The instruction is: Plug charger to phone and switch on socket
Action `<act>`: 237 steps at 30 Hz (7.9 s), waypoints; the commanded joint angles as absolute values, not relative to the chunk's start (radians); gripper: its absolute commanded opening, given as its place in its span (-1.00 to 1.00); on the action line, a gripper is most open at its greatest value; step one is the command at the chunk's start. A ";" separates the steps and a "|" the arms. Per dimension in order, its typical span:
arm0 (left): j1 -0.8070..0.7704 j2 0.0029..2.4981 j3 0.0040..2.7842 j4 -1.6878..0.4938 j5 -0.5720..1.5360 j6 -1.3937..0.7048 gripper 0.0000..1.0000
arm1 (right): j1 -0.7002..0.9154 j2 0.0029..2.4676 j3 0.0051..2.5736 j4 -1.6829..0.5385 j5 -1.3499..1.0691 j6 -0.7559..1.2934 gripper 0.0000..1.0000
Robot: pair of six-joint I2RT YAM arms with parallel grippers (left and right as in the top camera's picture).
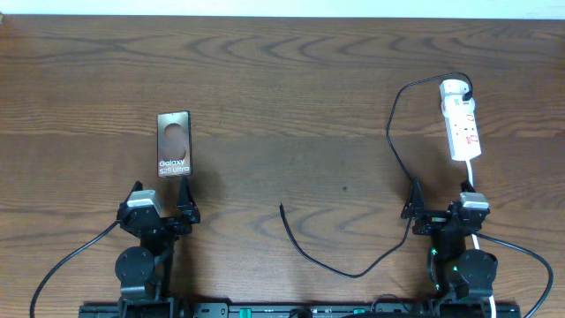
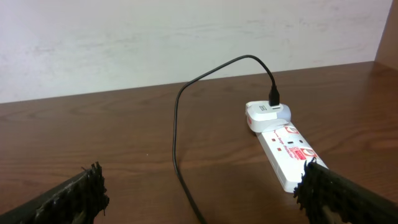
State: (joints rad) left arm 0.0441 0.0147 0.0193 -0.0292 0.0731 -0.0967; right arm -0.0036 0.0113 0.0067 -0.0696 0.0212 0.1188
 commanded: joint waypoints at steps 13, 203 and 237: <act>0.047 0.010 0.004 -0.065 0.093 -0.090 0.76 | -0.008 0.008 0.006 -0.072 0.023 0.115 0.98; 0.115 2.114 1.489 -0.832 0.093 0.115 0.96 | -0.008 0.008 0.006 -0.072 0.023 0.115 0.98; 0.115 2.116 1.411 -0.794 0.054 0.140 0.96 | -0.008 0.008 0.006 -0.072 0.023 0.115 0.99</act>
